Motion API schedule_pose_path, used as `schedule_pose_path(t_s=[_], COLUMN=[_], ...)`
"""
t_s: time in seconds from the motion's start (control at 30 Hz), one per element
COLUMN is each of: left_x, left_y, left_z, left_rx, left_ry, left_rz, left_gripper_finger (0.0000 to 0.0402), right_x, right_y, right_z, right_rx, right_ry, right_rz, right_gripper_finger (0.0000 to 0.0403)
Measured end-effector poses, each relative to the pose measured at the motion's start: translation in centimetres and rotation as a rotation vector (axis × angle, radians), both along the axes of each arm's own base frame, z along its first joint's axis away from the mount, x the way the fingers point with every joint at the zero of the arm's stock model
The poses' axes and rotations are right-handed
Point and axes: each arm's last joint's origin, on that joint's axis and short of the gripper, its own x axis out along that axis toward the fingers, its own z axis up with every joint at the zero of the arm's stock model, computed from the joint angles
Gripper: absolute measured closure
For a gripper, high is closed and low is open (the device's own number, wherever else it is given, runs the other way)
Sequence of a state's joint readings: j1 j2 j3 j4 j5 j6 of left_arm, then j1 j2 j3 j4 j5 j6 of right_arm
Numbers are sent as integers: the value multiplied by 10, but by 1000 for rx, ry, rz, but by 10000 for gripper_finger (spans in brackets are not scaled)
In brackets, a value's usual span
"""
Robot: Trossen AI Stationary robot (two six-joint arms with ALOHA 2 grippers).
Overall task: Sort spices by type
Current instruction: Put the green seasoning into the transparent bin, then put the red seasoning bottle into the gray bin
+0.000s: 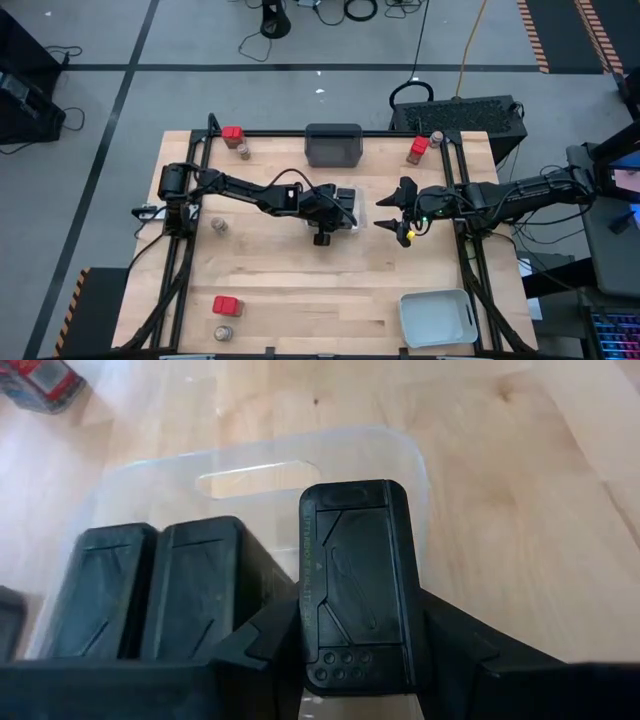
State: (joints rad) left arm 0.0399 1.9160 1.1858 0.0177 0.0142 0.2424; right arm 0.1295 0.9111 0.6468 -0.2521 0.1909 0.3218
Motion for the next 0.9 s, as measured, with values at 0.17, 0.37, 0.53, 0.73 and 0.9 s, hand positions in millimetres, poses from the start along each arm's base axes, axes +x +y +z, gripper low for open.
schedule_pose_path(t_s=[0.17, 0.37, 0.53, 0.73, 0.9], left_x=[0, 0, 0, 0, 0], left_y=[1, 1, 1, 1, 1], left_z=[0, 0, 0, 0, 0], left_rx=[20, 20, 17, 15, 15], left_ry=[1, 1, 1, 0, 0], left_rz=[24, 23, 19, 18, 18], left_gripper_finger=[256, 255, 233, 194, 189], right_x=[0, 0, 0, 0, 0], right_y=[0, 0, 0, 0, 0], right_z=[0, 0, 0, 0, 0], right_rx=[0, 0, 0, 0, 0], right_ry=[0, 0, 0, 0, 0], right_rz=[0, 0, 0, 0, 0], right_gripper_finger=[140, 140, 140, 140, 140])
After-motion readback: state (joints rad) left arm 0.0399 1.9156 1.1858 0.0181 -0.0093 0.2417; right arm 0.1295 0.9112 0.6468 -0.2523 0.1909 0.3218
